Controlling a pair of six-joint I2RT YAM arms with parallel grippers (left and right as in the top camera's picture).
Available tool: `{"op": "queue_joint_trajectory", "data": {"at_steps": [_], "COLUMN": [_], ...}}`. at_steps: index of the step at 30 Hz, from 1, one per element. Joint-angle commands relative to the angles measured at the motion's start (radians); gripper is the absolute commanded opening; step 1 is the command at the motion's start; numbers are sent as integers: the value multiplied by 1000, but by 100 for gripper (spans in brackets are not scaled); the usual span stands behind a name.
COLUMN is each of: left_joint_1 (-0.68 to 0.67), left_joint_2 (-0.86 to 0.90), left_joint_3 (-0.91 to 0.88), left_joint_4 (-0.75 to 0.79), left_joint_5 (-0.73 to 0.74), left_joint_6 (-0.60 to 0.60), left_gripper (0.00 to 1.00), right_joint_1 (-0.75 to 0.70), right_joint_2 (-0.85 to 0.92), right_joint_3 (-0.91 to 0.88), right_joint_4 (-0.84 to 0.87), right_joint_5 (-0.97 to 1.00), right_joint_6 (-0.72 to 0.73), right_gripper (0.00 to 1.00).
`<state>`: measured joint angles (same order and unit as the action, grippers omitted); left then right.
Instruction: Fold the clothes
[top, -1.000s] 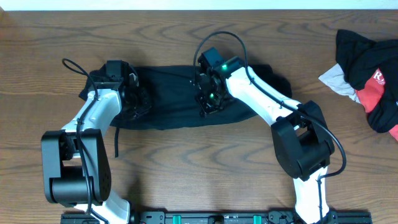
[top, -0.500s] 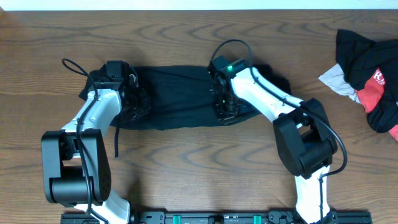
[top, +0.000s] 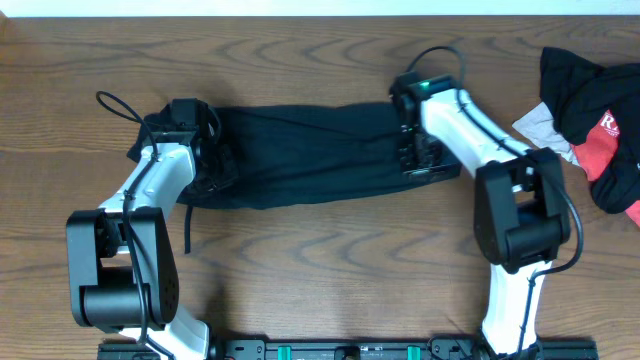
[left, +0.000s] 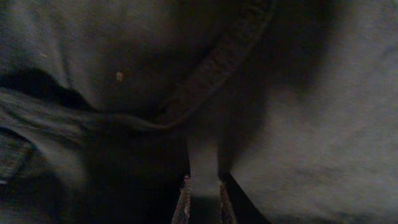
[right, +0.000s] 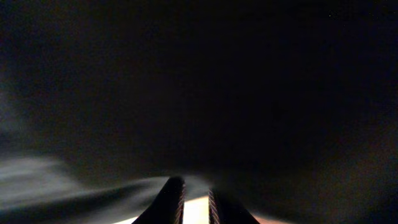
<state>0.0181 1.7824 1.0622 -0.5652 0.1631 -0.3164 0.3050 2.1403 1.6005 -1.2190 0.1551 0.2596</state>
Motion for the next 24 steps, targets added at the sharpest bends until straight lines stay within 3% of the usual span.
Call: {"op": "queue_joint_trajectory", "data": {"at_steps": [1, 8, 17, 19, 22, 24], "left_joint_1": [-2, -2, -2, -2, -2, -2], "left_joint_2": [16, 16, -5, -32, -86, -135], "left_joint_3": [-11, -11, 14, 19, 19, 19], "left_joint_4": [-7, -6, -24, -32, -35, -40], "left_joint_5": [-61, -78, -76, -71, -70, -70], "left_joint_6": [10, 10, 10, 10, 10, 10], "left_gripper": [18, 19, 19, 18, 19, 34], "right_joint_1": [-58, -151, -153, -150, -149, -151], "right_joint_2": [7, 7, -30, -55, -102, -138], "right_joint_3": [-6, -5, 50, 75, 111, 126], "right_joint_4": [24, 45, -28, -52, -78, -80], "right_joint_5": [56, 13, -17, -18, -29, -42], "right_joint_6": [-6, -29, -39, -39, -35, -26], "right_gripper": [13, 10, 11, 19, 42, 64]}}
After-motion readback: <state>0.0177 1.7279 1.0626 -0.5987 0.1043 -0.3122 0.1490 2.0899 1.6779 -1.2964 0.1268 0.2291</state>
